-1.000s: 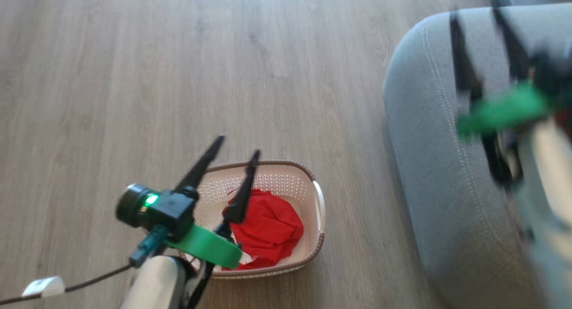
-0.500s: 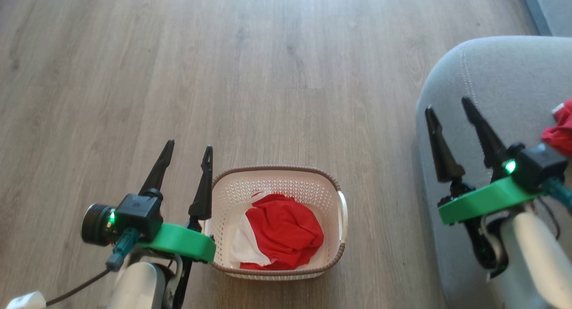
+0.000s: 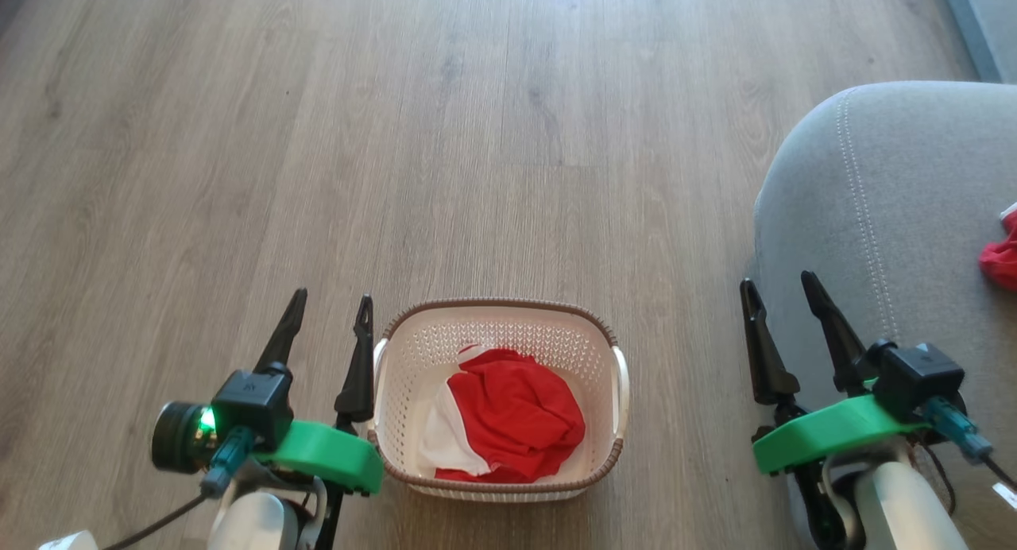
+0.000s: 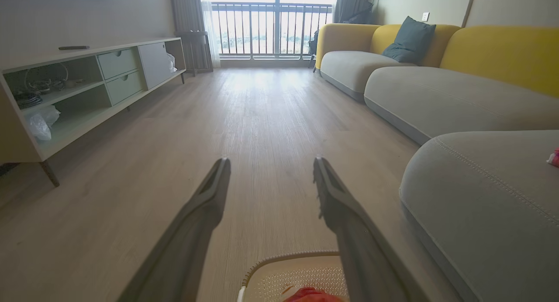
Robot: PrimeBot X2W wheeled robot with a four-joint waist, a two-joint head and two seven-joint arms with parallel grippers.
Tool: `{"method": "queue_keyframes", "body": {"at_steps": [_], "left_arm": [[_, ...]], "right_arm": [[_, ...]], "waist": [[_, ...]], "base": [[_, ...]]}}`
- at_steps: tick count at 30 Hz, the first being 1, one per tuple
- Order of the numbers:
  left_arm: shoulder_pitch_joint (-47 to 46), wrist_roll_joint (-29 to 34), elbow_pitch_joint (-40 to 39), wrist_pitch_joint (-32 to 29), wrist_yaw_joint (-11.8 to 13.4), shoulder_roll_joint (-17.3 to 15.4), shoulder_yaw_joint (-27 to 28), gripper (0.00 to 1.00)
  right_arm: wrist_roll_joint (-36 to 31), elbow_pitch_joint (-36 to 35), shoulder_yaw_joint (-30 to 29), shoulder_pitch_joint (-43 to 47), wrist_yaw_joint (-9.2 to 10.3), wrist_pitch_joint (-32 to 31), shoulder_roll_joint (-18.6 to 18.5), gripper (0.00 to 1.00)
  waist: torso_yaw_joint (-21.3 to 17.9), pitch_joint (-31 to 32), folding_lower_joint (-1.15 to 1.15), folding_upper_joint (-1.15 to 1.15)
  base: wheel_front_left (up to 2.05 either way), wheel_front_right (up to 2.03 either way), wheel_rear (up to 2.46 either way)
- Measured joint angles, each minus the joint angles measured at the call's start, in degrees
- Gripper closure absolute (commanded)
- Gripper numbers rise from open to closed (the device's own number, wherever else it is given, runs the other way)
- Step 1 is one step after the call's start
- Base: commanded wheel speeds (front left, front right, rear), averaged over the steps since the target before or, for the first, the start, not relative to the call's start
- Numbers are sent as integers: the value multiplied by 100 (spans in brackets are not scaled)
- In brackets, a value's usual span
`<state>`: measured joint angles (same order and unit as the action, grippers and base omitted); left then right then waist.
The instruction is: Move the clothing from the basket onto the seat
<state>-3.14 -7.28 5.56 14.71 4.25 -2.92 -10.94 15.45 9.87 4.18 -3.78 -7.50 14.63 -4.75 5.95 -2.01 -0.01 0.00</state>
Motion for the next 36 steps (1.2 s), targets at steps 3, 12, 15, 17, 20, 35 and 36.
{"method": "queue_keyframes", "body": {"at_steps": [3,12,15,17,20,35,36], "left_arm": [[1,-42,147,0,-1,0,-8,0],[2,-59,475,0,-112,0,-33,0],[0,-62,470,0,-122,0,-48,0],[0,-62,471,0,-163,0,-63,0],[-1,-62,472,0,-164,0,-70,0],[-21,-25,476,-1,-213,0,-70,0],[-23,-20,477,0,-214,0,-73,0]], "right_arm": [[-107,63,-16,2,0,0,89,0],[-187,157,-207,314,0,0,154,0],[-183,160,-207,316,0,0,163,0],[-181,159,-192,314,0,0,169,0],[-175,154,-196,312,0,0,171,0],[-126,122,-188,272,0,0,172,0],[-126,122,-188,261,0,0,172,0]], "waist": [[19,-54,0,0],[39,-162,0,0],[30,-186,1,0],[22,-193,0,0],[13,-197,0,0],[42,-345,1,0],[50,-355,1,0]], "base": [[0,0,0],[0,0,0],[0,0,0],[0,0,0],[0,0,0],[0,0,0],[0,0,0]]}}
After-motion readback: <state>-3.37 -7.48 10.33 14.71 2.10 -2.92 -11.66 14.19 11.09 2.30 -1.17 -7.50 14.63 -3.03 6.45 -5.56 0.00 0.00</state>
